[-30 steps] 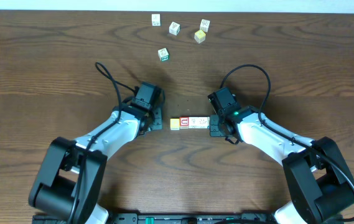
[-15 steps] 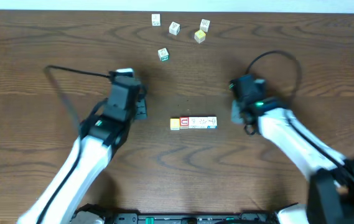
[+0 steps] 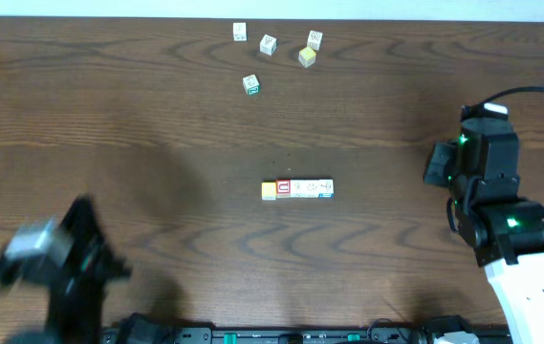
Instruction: Lift 5 blocks
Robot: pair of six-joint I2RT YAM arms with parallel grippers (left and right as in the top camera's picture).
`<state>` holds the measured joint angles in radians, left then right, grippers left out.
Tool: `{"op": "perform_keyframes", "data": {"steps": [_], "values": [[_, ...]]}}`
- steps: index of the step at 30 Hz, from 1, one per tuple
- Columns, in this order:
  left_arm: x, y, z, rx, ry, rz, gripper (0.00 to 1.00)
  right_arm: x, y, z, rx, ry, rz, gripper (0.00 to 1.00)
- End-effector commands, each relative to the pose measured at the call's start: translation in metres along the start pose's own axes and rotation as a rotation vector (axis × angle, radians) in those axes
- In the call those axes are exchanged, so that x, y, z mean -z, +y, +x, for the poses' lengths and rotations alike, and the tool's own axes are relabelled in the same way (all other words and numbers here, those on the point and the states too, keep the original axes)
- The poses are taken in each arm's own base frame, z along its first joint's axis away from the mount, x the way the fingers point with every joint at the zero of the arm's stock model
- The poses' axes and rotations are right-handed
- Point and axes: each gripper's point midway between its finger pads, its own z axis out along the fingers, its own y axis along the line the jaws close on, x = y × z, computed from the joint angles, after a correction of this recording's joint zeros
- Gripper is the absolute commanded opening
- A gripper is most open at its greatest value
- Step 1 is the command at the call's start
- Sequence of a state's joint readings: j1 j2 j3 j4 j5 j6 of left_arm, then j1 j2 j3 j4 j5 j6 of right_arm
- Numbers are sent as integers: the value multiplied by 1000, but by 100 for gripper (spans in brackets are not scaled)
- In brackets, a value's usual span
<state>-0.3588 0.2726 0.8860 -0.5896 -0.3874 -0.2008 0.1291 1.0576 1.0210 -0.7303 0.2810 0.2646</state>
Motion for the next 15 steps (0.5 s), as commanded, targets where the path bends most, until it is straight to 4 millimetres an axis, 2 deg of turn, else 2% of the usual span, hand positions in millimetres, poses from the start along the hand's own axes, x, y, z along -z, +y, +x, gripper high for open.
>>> {"op": "perform_keyframes", "data": {"steps": [1,3,6,8,9,10,11,15], "values": [[41,36,-2,-5,-71,-79,7,4,-2,1,21,9,-8,25],[55,45,4,10,-74,-85,7,3,-2,2,21,11,-7,41],[64,50,5,18,-83,-82,10,2,-2,-5,15,-14,-2,64],[64,50,5,19,-84,-82,15,2,-4,-13,6,-49,16,96],[64,50,6,17,-81,-83,16,3,-4,-18,2,-71,19,99],[64,50,6,16,-79,-85,17,3,-5,-23,6,-91,26,99],[64,51,8,13,-75,-87,23,4,-7,-29,6,-115,38,99],[64,57,10,6,-67,-118,29,5,-8,-40,-11,-163,48,99]]}}
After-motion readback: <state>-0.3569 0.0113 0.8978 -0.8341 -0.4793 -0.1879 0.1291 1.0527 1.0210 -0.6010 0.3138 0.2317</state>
